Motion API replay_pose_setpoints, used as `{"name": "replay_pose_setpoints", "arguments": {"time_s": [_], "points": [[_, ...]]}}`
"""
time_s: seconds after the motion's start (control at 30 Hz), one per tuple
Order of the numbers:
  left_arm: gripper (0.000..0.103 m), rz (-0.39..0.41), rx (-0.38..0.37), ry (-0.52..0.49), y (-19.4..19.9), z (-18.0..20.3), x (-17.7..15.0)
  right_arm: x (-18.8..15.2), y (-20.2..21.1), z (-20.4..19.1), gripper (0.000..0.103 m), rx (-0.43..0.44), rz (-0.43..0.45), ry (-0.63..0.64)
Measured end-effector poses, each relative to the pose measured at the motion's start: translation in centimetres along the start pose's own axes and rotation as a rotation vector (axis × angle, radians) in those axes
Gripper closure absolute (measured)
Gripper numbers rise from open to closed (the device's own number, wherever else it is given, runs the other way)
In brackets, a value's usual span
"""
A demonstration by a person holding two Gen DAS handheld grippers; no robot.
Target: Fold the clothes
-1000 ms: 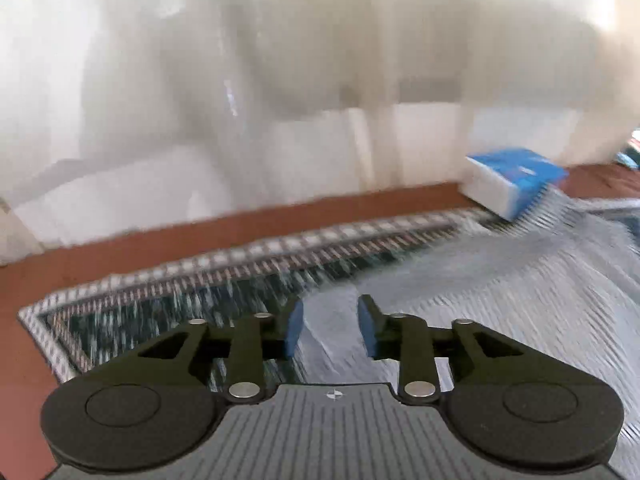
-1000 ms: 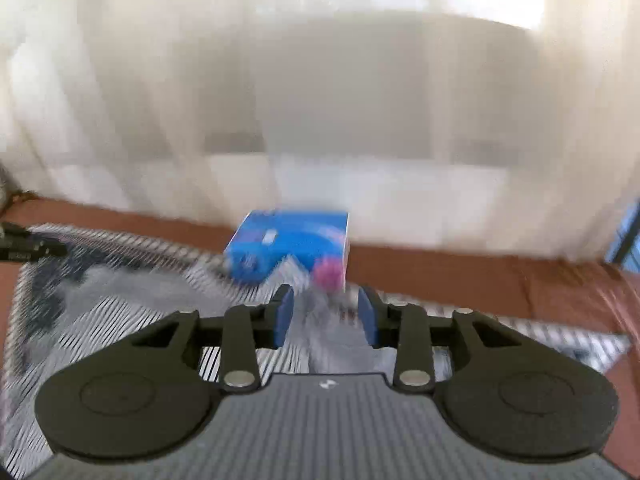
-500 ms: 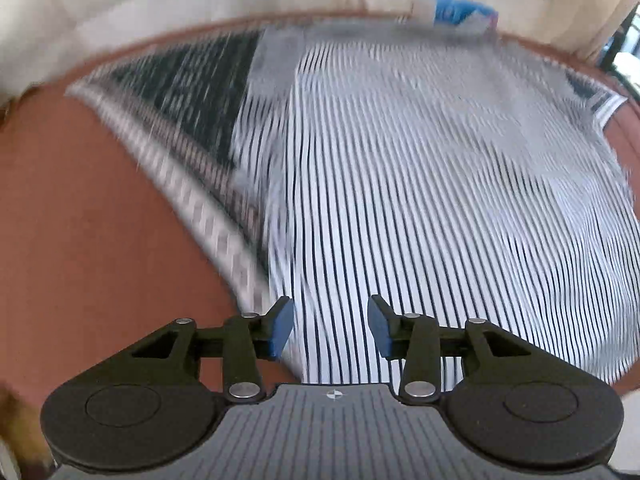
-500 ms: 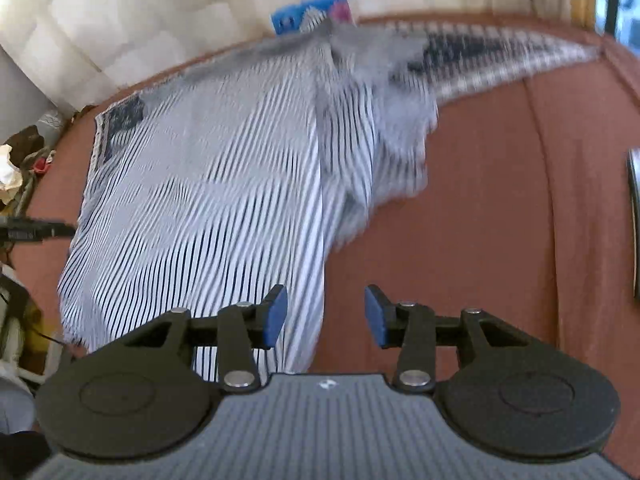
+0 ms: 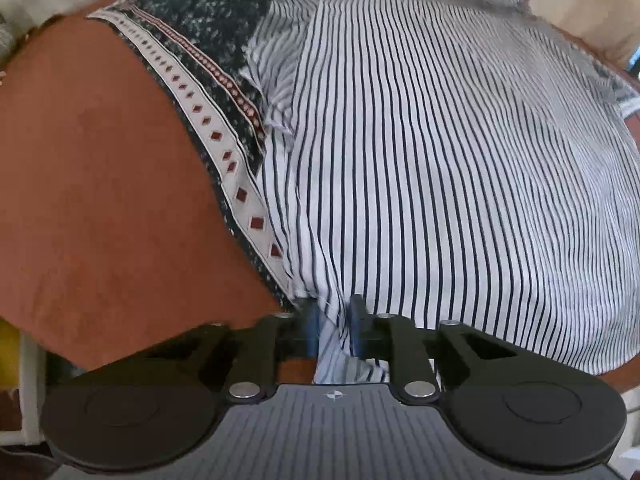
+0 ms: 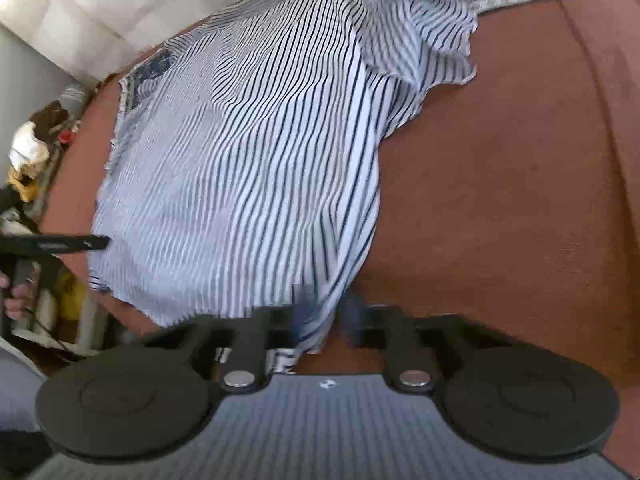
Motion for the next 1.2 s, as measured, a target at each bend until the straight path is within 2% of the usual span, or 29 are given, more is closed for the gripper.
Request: {"name": "replay_pose_setpoints", "arguments": {"time_s": [0.13, 0.33, 0.5, 0.67, 0.7, 0.73, 0.77, 0.83, 0.9, 1.0, 1.13, 1.2], "points": [[0.103, 0.084, -0.027, 0.036, 2.7, -1.0, 1.2, 0.9, 2.0, 0.0, 0.102, 0.001, 0.043, -0.015], [0.103, 0.089, -0.051, 0.004, 3.2, -1.1, 3.2, 1.9, 4.9, -0.4, 0.102, -0.020, 0.098, -0.023], [0.103, 0.035, -0.068, -0.054, 2.8, -1.1, 2.3, 1.8, 7.0, -1.5, 0.103, -0.025, 0.094, -0.023], [0.103, -0.099, -0.058, -0.102, 0.6, -1.9, -0.2, -0.4, 4.4, -0.8, 0.102, -0.082, -0.041, -0.040], [0.101, -0.111, -0.043, -0.125, 0.5, -1.9, -0.4, -0.9, 3.7, -0.6, 0.102, -0.094, -0.066, -0.045], [0.093, -0.113, -0.028, -0.147, 0.5, -1.9, -0.5, -1.1, 3.2, -0.5, 0.099, -0.120, -0.075, -0.041], [0.078, -0.101, -0.026, -0.157, 0.9, -2.0, -0.2, -1.2, 2.7, -0.4, 0.097, -0.147, -0.081, -0.036], [0.075, -0.064, -0.023, -0.171, 1.9, -2.1, 0.6, -0.5, 3.2, -0.4, 0.092, -0.198, -0.056, -0.020], [0.073, -0.017, -0.027, -0.191, 3.1, -1.7, 1.7, 1.5, 4.9, -0.3, 0.080, -0.219, 0.021, -0.005], [0.068, 0.070, -0.025, -0.251, 4.7, 0.7, 3.5, 5.8, 7.3, 0.5, 0.068, -0.234, 0.144, 0.057], [0.061, 0.163, -0.069, -0.306, 6.2, 7.5, 5.3, 12.8, 8.3, 3.1, 0.066, -0.221, 0.258, 0.128], [0.058, 0.178, -0.095, -0.325, 6.2, 11.7, 5.1, 15.8, 8.0, 4.2, 0.064, -0.200, 0.292, 0.155]]}}
Point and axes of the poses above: each gripper's, at about its wrist camera, not at the fingertips, and y roughly against the way its jaws point, z to its right, x to its top, the point moved 2 cm from there along -y, roughly the way its jaws point, and after that the axes turned 2 degrees about z, right-handed, at the moved point
